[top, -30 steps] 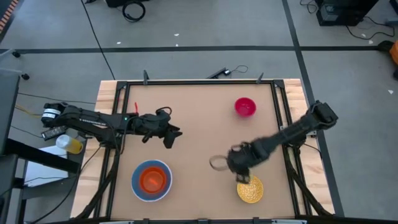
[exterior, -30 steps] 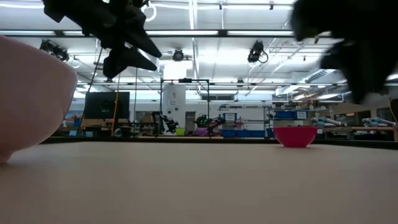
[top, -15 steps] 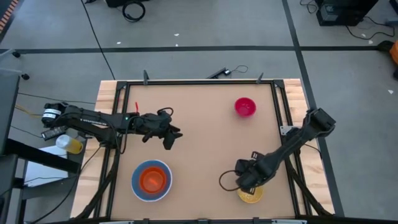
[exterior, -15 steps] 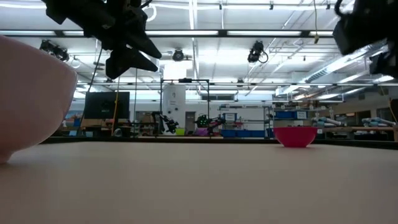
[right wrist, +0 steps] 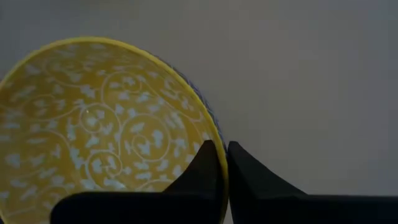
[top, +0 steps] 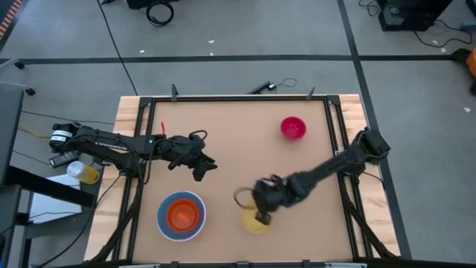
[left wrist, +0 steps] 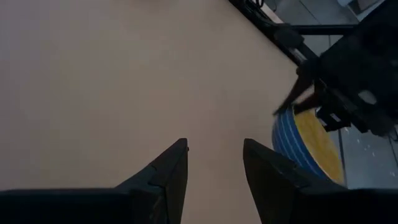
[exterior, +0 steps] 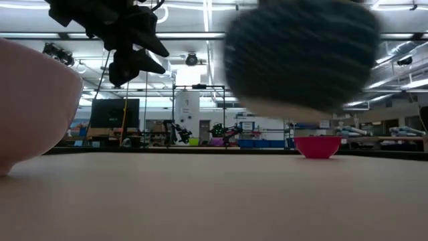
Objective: Nest bowls inside each other
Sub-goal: Stack the yellow bowl on top of the orange bowl, then stack the pink bowl on top of the yellow bowl
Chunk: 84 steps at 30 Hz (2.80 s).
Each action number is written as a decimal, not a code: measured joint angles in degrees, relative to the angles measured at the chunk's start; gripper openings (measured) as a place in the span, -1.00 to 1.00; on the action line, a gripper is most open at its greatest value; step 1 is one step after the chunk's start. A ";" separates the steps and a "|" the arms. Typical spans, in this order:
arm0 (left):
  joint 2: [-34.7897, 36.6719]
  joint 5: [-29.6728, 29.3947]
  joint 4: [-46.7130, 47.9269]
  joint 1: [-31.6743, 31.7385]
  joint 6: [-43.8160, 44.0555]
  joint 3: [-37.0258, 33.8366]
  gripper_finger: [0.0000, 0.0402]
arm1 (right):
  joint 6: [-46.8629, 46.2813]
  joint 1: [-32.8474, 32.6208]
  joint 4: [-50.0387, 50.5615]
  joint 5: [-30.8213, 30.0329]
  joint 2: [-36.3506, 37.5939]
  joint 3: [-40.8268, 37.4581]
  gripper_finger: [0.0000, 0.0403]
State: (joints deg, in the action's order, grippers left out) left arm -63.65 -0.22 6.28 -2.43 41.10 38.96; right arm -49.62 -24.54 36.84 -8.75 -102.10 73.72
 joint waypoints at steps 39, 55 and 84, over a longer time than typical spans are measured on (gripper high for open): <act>25.83 -11.25 30.75 5.04 7.39 0.00 -0.22 | 24.88 13.43 5.75 -1.44 -35.88 60.58 0.18; 25.78 -16.23 30.85 5.04 9.71 0.00 -0.22 | 27.71 33.54 32.25 -9.05 -12.16 35.67 0.16; 25.78 -24.22 31.67 2.25 19.07 0.02 -0.22 | 22.66 66.45 1.50 3.25 17.00 -28.59 -0.43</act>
State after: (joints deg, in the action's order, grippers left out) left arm -37.87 -24.44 37.95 -0.19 60.17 38.98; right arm -26.96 41.92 38.35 -5.50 -85.10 45.12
